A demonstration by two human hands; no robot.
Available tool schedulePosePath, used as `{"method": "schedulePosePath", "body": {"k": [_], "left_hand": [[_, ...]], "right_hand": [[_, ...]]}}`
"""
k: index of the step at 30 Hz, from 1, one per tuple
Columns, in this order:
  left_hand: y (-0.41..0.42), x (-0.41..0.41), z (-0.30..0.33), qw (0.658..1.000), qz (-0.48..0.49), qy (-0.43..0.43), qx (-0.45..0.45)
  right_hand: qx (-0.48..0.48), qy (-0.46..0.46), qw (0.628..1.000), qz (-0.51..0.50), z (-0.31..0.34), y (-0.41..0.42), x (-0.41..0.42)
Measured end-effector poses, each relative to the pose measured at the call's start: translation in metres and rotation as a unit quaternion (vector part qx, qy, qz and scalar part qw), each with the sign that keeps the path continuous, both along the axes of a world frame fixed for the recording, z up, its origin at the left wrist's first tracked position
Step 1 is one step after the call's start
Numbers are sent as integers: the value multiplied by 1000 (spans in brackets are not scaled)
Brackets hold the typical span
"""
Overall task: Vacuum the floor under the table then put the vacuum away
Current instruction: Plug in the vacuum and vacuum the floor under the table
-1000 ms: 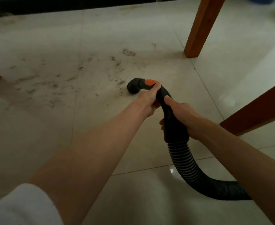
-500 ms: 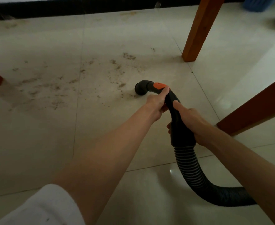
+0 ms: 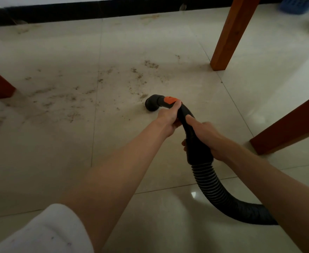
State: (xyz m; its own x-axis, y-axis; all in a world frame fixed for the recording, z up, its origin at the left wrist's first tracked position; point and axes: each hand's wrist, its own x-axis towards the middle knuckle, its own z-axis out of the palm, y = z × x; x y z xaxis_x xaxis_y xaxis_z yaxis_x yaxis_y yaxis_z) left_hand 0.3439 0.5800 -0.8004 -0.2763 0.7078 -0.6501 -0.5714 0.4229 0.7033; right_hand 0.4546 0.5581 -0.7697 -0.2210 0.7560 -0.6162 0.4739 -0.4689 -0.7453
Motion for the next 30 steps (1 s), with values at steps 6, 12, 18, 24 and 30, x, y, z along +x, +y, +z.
{"method": "schedulePosePath", "body": {"k": [6, 12, 18, 24, 30], "left_hand": [[4, -22, 0, 999, 34, 8, -18], [16, -40, -3, 998, 58, 16, -32], [28, -32, -8, 998, 38, 20, -35], [37, -19, -11, 997, 22, 45, -51], [36, -38, -14, 997, 50, 47, -47]], "right_hand": [[-3, 1, 1000, 6, -4, 7, -25], [-5, 14, 1000, -11, -8, 13, -50], [12, 5, 999, -47, -17, 15, -46], [4, 26, 996, -79, -23, 18, -41], [7, 23, 999, -39, -21, 21, -52]]}}
